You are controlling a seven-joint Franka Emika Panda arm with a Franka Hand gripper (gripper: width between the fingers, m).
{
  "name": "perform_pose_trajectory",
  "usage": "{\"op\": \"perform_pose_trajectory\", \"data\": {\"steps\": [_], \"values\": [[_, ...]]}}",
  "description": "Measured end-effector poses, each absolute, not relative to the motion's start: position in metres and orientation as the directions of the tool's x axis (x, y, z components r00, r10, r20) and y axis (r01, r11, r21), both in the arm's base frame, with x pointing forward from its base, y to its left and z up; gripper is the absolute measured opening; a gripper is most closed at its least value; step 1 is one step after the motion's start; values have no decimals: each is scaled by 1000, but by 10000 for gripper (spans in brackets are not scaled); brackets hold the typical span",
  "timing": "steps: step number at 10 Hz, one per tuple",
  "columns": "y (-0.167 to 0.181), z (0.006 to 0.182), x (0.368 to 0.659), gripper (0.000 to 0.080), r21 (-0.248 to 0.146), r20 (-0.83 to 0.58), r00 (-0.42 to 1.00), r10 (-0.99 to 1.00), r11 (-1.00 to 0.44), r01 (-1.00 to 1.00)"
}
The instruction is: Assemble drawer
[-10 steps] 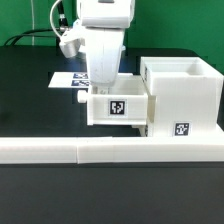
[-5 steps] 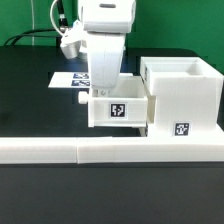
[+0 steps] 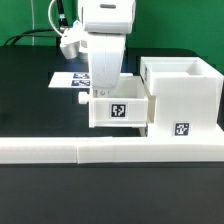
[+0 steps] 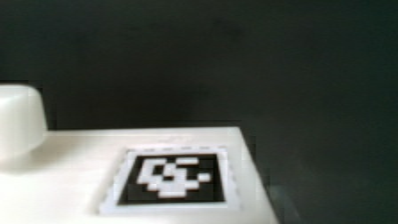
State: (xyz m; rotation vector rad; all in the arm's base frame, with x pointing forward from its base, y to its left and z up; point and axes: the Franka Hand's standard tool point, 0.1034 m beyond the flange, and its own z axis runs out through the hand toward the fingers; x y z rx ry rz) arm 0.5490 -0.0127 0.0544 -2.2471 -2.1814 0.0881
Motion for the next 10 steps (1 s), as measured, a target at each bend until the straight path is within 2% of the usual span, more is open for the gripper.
{"op": "perform_pose_trajectory", "data": {"steps": [9,10], "values": [[-7,59,551,42,-37,-36,15,999,-17,999],[-8,58,552,42,-26,-34,17,999,-18,1000]]}}
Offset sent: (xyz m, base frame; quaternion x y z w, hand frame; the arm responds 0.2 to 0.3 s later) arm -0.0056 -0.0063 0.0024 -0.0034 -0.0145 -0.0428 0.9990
